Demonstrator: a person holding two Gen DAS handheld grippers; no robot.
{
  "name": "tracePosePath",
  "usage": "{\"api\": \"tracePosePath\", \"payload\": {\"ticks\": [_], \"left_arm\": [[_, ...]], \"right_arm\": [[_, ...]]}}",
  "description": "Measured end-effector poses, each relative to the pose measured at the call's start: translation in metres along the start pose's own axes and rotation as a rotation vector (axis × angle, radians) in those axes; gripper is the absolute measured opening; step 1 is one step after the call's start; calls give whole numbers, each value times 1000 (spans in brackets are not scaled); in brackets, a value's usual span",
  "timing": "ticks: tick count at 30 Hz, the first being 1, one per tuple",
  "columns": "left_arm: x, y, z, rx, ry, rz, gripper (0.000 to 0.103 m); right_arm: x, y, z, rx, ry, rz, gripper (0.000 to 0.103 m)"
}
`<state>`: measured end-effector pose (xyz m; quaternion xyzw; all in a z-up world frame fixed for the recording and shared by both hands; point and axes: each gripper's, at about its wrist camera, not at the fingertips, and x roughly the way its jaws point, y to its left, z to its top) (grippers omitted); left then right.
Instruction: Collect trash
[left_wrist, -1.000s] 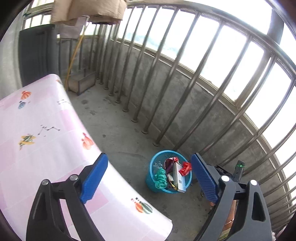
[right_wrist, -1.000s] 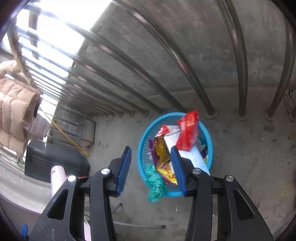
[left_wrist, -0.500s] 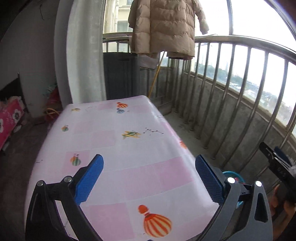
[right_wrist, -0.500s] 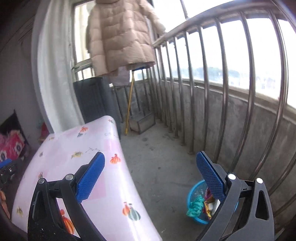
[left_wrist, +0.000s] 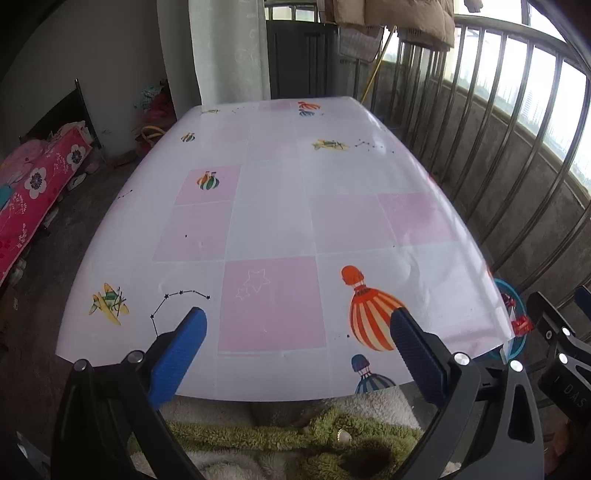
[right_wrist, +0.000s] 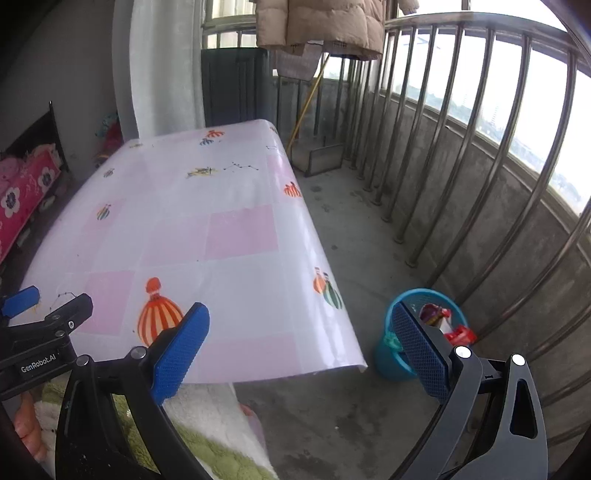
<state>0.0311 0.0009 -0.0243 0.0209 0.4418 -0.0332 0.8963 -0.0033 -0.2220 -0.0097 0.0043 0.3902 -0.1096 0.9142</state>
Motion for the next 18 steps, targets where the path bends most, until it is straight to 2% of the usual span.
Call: {"api": "tracePosePath", "payload": {"ticks": [5, 10, 18], "left_arm": [[-1, -2, 1, 5, 0, 36, 97], [2, -7, 1, 29, 18, 39, 97], [4, -13, 1, 43, 27, 27, 97]], "right_arm": [[8, -5, -4, -18, 46, -59, 95], [6, -15, -13, 32, 89, -63, 95], [3, -16, -19, 30, 94, -68, 95]]}}
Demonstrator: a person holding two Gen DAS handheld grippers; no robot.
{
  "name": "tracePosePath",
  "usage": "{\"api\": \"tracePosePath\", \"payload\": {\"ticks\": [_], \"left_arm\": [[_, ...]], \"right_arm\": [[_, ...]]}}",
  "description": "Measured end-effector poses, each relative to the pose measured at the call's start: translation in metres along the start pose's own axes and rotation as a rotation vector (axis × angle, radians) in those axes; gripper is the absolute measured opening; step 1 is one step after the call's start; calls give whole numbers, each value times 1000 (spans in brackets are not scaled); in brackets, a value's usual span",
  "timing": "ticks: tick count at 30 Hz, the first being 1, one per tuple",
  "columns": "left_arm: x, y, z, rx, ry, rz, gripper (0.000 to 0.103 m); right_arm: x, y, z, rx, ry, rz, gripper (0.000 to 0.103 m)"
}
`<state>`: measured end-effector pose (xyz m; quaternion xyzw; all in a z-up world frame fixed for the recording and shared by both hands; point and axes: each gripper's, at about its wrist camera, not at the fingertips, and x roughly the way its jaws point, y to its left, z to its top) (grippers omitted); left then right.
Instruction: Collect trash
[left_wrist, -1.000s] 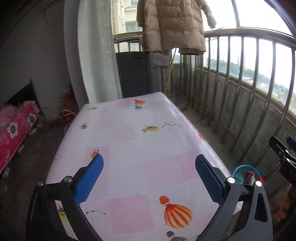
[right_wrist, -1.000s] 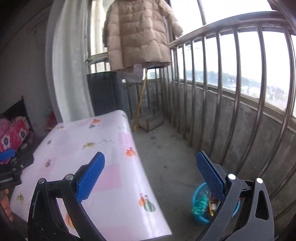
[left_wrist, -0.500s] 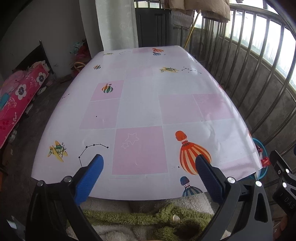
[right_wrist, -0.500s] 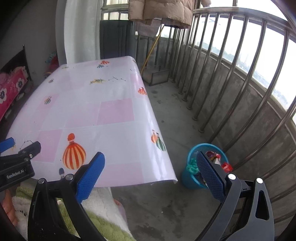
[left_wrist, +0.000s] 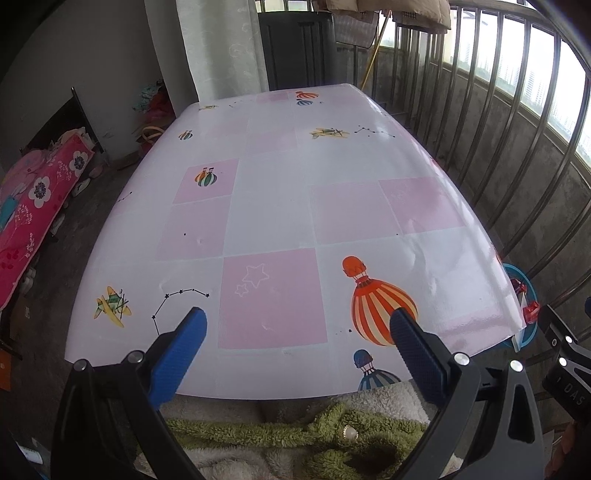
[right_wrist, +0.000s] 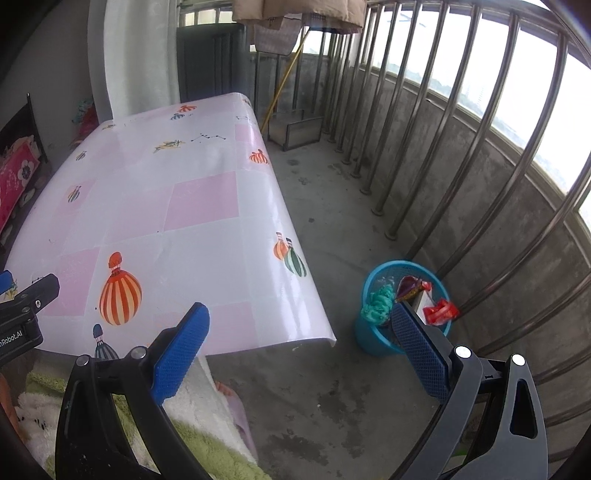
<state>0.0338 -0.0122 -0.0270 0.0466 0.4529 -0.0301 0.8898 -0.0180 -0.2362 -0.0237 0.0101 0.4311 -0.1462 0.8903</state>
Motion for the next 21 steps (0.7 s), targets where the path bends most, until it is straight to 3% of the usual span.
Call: {"api": "tracePosePath", "payload": {"ticks": [7, 21], "left_arm": [[-7, -14, 3, 28, -26, -72, 97], [-6, -28, 8, 54, -16, -88, 97]], "right_arm": [[-4, -7, 3, 2, -17, -7, 95], [-4, -17, 4, 25, -16, -22, 95]]}}
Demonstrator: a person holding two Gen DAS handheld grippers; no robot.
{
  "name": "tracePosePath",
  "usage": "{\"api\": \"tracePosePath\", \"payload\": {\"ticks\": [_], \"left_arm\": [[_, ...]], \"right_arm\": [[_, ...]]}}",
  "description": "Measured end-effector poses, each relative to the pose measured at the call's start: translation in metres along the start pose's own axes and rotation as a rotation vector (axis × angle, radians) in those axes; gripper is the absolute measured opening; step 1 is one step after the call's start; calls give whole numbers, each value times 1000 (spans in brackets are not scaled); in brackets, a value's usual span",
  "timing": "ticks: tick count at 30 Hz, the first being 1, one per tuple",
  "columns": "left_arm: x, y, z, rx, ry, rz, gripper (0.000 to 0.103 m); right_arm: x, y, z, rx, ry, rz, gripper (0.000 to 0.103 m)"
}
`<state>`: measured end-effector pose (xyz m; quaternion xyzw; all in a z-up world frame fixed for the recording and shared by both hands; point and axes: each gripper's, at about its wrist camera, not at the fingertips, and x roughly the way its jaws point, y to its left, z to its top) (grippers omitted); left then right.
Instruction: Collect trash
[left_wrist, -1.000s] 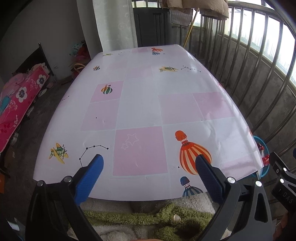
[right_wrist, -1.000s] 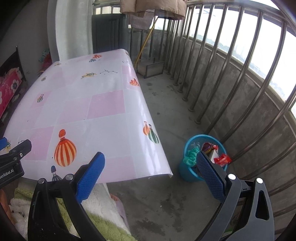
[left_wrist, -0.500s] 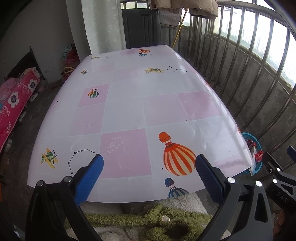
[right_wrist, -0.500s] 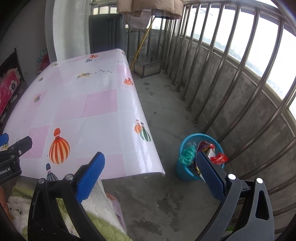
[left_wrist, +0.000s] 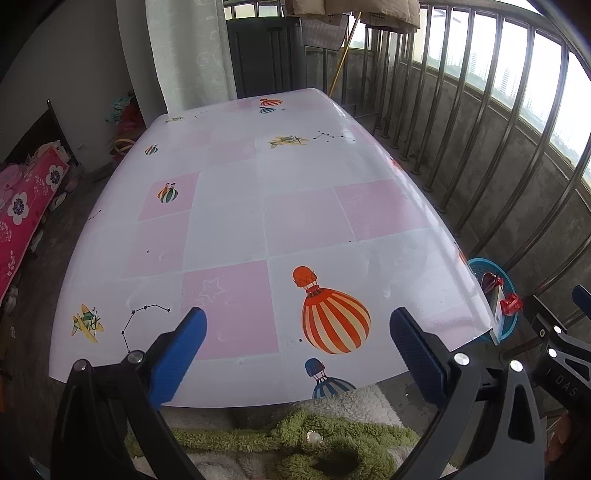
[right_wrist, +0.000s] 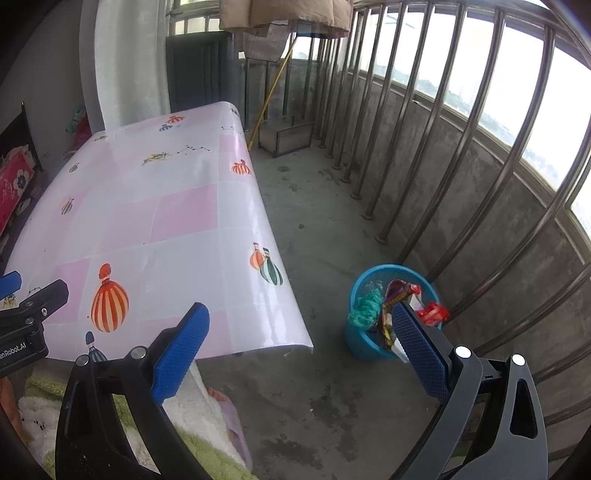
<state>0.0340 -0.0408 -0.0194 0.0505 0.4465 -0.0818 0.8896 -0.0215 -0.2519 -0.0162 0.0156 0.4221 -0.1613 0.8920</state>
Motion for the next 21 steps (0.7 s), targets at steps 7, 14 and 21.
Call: {"api": "tracePosePath", "payload": {"ticks": [7, 14, 21], "left_arm": [[1, 2, 0, -9, 5, 12, 97], [1, 3, -1, -16, 11, 21, 97], [3, 5, -1, -21, 16, 31, 97]], "right_arm": [[1, -1, -1, 3, 7, -9, 95], [2, -3, -4, 8, 17, -12, 95], [3, -7, -4, 10, 21, -24, 95]]}}
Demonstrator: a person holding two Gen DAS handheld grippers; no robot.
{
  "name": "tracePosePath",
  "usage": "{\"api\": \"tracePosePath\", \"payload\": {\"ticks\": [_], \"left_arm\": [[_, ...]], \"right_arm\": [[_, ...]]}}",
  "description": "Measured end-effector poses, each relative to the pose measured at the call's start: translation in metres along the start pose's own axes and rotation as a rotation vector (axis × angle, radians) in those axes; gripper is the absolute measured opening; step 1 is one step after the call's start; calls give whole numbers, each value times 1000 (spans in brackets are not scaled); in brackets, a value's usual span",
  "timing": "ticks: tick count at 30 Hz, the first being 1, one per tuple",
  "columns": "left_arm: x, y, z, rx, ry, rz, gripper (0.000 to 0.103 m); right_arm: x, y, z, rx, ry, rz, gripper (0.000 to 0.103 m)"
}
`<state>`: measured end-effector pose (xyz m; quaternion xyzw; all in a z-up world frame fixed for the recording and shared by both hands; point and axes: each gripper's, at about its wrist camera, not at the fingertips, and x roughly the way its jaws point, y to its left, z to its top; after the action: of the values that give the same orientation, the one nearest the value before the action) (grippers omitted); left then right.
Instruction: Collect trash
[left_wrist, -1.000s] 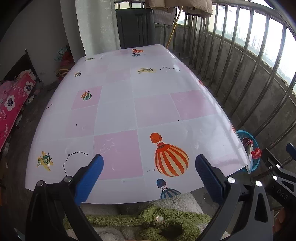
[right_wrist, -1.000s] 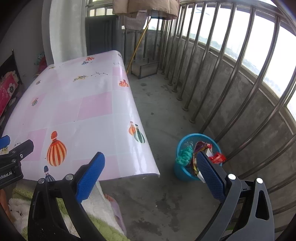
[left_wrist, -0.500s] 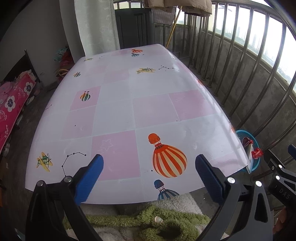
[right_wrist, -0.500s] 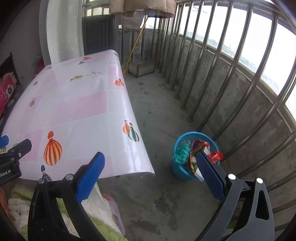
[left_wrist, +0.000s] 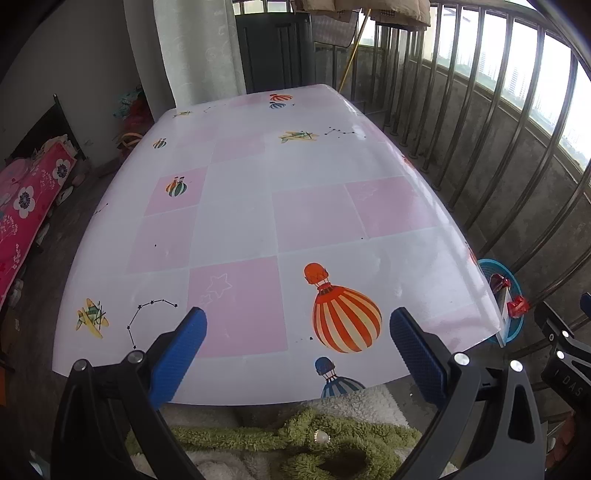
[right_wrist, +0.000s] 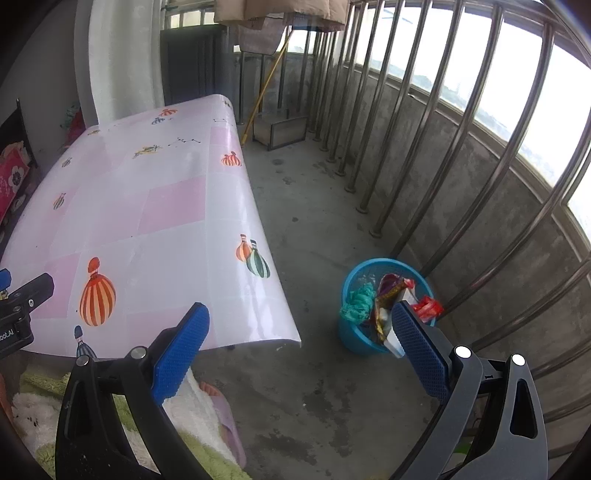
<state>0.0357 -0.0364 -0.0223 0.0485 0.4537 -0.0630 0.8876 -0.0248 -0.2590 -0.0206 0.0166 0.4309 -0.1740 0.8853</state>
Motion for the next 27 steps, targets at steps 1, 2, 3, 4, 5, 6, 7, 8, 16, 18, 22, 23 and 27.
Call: {"api": "tracePosePath", "payload": {"ticks": [1, 2, 3, 4, 5, 6, 7, 8, 16, 18, 22, 23, 27], "left_arm": [[0, 0, 0, 0, 0, 1, 97], [0, 0, 0, -1, 2, 2, 97], [0, 0, -1, -1, 3, 2, 97], [1, 0, -1, -2, 5, 3, 97], [1, 0, -1, -3, 6, 4, 97], [0, 0, -1, -4, 6, 5, 97], [0, 0, -1, -4, 6, 5, 97], [0, -1, -1, -3, 6, 5, 97], [1, -1, -2, 1, 8, 8, 97], [1, -1, -2, 1, 10, 9, 97], [1, -2, -2, 2, 10, 9, 97], [1, -2, -2, 3, 10, 9, 97], [1, -4, -2, 4, 11, 10, 97]], "right_arm": [[0, -1, 0, 3, 0, -4, 95], [0, -3, 0, 6, 0, -8, 95], [0, -4, 0, 9, 0, -10, 95], [0, -5, 1, 11, 0, -11, 95], [0, -5, 0, 12, -1, -13, 95], [0, -5, 0, 13, -1, -13, 95], [0, -5, 0, 11, 0, -11, 95], [0, -6, 0, 8, 0, -10, 95], [1, -4, -1, 2, 3, -6, 95], [1, -5, -2, 5, 5, -8, 95], [2, -4, -4, 11, 9, -10, 95], [2, -4, -4, 10, 9, -8, 95], [2, -4, -4, 11, 10, -7, 95]]}}
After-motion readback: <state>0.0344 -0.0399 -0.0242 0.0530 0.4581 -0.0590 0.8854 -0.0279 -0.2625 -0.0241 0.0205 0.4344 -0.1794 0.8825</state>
